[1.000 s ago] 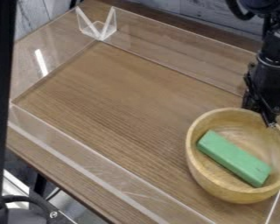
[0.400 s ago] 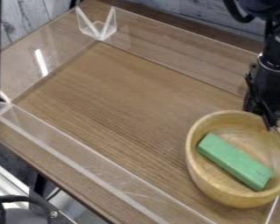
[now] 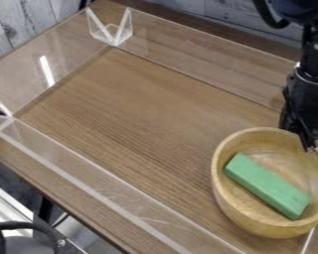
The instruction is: Put the green block in the brown bowl
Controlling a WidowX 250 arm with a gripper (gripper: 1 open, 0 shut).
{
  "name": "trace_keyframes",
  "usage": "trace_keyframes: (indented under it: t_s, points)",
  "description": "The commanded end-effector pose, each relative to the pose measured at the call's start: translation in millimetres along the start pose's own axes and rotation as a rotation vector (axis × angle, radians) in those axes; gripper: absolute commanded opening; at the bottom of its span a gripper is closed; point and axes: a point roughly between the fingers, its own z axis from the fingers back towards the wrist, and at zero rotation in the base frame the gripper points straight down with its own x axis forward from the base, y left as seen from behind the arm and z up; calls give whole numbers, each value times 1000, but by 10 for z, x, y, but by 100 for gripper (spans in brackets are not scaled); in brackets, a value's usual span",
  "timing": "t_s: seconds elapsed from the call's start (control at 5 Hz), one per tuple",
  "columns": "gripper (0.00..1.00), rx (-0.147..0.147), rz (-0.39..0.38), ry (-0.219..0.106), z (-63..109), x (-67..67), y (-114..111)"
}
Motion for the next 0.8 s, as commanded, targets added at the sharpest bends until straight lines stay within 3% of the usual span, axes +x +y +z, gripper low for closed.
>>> trace_keyframes:
  t_s: [0.0, 0.2, 0.6]
  points:
    - [0, 29, -41, -18, 5, 37, 22]
    - [100, 21, -48, -20, 8, 11, 55]
    - [100, 3, -57, -28, 38, -62, 137]
